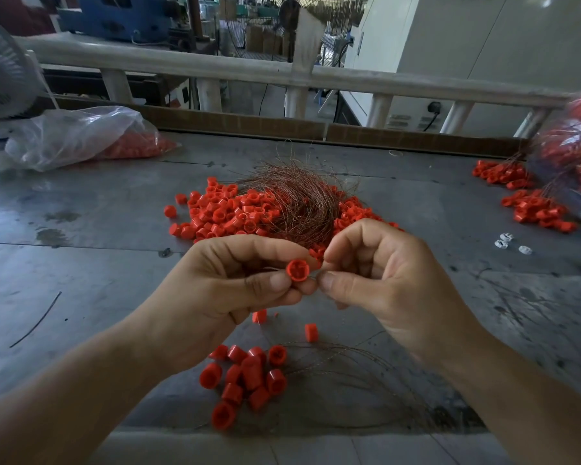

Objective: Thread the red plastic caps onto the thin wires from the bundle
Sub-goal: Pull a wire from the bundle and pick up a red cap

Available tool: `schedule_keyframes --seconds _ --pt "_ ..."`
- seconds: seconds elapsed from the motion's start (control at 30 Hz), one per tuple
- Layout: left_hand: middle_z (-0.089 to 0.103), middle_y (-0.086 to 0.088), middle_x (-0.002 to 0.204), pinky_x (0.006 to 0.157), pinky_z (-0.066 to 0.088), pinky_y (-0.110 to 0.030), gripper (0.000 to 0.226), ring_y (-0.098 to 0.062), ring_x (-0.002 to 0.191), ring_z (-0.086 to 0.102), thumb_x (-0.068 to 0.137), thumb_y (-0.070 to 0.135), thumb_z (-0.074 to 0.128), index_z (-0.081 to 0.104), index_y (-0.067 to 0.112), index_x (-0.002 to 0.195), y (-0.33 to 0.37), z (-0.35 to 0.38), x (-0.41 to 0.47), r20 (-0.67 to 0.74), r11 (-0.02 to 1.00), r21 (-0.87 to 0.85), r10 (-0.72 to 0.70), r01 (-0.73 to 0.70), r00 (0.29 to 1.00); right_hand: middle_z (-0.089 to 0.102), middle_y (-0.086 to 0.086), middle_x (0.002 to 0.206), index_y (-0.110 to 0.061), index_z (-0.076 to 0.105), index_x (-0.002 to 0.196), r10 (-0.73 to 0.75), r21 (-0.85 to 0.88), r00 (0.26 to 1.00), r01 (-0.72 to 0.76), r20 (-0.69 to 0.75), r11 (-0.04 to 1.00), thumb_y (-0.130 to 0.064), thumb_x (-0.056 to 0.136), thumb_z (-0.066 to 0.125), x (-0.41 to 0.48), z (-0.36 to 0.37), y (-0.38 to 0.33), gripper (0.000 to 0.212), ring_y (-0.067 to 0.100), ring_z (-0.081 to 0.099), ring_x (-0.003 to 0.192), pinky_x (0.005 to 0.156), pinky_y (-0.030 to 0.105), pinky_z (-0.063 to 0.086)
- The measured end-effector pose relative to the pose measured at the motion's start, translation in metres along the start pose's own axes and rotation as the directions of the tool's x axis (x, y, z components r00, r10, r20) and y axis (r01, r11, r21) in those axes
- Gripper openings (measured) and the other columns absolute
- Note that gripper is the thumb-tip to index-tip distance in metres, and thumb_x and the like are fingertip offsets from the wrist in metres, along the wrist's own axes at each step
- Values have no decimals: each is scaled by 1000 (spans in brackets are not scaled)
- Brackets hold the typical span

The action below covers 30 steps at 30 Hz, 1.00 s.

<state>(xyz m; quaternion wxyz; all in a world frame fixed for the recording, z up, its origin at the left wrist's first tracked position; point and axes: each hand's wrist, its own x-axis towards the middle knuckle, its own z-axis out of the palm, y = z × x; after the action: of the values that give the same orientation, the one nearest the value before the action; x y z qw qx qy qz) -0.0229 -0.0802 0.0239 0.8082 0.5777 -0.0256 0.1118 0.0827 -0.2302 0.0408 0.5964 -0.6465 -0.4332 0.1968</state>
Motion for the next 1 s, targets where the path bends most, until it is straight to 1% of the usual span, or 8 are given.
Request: schedule_keyframes --seconds 0.23,0.43,0.5,0.57,0.7,0.83,0.9,1.0 --pt "72 -11 82 65 55 -18 22 -15 76 69 65 15 77 74 10 86 -2 -2 3 93 997 -80 -13 21 996 63 0 61 -11 47 70 149 191 988 -154 39 969 1 62 72 1 4 0 28 11 58 53 48 19 46" --pt "71 -11 80 64 54 -18 23 -15 75 69 63 13 78 73 8 85 -2 -3 2 84 993 -104 -46 54 995 66 2 63 -14 50 70 166 177 984 -176 71 968 -15 55 71 2 3 2 26 14 61 57 52 21 49" --pt "71 -12 79 64 55 -18 21 -16 75 70 62 9 75 74 8 83 -2 -2 1 57 992 -113 -55 62 997 65 4 66 -14 53 71 145 65 989 -147 35 987 -19 61 71 7 -6 3 21 16 62 61 56 22 52" --pt "71 -11 76 62 54 -18 19 -16 72 70 60 6 69 74 9 78 -3 0 0 4 994 -90 -66 66 998 64 2 65 -16 56 71 114 -59 989 -120 -92 991 -15 71 70 14 -20 7 15 13 60 61 57 20 51" --pt "71 -10 74 60 54 -17 19 -15 70 70 57 6 65 75 10 73 -3 3 -1 -51 996 -54 -81 78 995 63 -3 62 -20 59 69 112 -257 954 -186 -278 948 -8 80 66 25 -47 23 17 10 57 60 60 24 47" --pt "71 -9 75 60 54 -17 19 -15 71 70 58 7 65 75 12 74 -2 4 0 -51 996 -41 -82 80 995 58 -15 67 -26 65 76 48 -663 981 -164 -189 730 -13 80 68 25 -46 41 13 -2 51 60 58 4 36" --pt "71 -9 75 60 54 -17 19 -15 71 70 58 7 65 75 12 74 -3 4 0 -48 996 -41 -84 82 995 53 -16 74 -23 70 93 25 -752 992 -109 -122 650 -13 80 67 25 -41 47 16 -4 48 65 61 0 33" --pt "72 -9 76 61 54 -17 19 -15 72 70 60 8 66 75 12 76 -4 2 1 -27 996 -36 -89 88 996 48 -12 83 -22 67 107 16 -817 996 -78 -84 572 -14 81 65 28 -36 55 27 -4 40 65 63 3 30"
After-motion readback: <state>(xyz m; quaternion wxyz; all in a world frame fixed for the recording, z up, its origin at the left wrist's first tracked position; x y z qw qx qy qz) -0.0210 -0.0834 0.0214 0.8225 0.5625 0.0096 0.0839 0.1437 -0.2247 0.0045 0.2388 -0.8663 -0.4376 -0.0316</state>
